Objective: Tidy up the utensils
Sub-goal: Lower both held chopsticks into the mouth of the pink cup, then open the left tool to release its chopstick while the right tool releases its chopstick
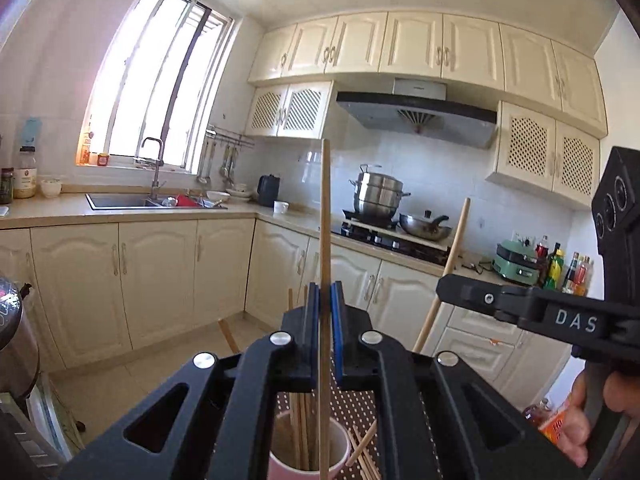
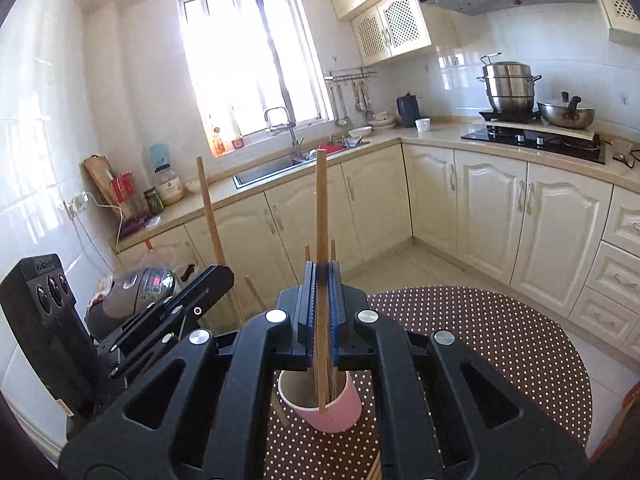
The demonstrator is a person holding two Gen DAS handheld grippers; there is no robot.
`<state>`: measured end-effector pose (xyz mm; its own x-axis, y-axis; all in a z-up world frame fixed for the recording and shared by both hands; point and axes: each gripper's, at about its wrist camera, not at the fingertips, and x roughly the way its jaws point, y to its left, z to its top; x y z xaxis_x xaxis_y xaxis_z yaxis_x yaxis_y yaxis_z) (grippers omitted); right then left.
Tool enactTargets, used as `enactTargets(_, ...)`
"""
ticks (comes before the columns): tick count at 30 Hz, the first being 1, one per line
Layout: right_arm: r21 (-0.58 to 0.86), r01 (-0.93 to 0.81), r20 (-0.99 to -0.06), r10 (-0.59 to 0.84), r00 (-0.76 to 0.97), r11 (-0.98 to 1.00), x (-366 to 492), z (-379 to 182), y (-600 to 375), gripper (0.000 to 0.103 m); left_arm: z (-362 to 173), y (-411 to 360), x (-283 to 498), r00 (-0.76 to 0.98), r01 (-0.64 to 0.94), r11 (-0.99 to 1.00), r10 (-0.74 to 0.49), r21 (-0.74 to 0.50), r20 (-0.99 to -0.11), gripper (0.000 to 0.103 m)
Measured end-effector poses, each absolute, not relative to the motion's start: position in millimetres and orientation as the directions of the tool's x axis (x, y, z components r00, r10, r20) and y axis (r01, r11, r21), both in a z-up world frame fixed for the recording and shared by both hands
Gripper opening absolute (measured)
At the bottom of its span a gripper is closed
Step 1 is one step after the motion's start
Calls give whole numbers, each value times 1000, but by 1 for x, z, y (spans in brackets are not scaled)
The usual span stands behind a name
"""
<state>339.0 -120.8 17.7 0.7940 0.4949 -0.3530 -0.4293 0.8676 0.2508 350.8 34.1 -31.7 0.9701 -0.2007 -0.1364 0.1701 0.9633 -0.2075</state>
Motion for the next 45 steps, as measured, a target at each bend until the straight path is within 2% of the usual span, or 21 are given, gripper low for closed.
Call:
enactTargets(5, 256, -432, -352, 500, 791, 865, 349, 14, -119, 6, -28, 43, 351, 986, 139, 966, -155, -216, -59, 6)
enactTargets(9, 260, -428, -373, 499, 783, 866, 357, 3, -118, 6, -34, 44, 355, 990, 119, 970, -132, -213, -45, 6)
enactTargets(30, 292, -422, -441, 512, 737, 858, 362, -32, -110, 6, -90, 35, 363, 967, 127, 982, -154, -137, -205, 7)
enactTargets(32, 289, -421, -448, 510, 734, 860, 361, -36, -108, 6, -91, 35, 362, 964, 127, 982, -155, -136, -215, 10)
enactTargets(33, 289, -421, -451, 510, 733, 860, 361, -37, -108, 6, -91, 34, 360, 965, 122, 983, -150, -135, -216, 22)
enactTargets(34, 290, -420, -455, 510, 730, 860, 361, -38, -107, 6, -91, 34, 358, 966, 121, 984, -147, -132, -215, 29)
enactTargets(45, 297, -411, -471, 507, 722, 862, 360, -46, -104, 6, -84, 33, 343, 972, 104, 993, -115, -63, -205, 32)
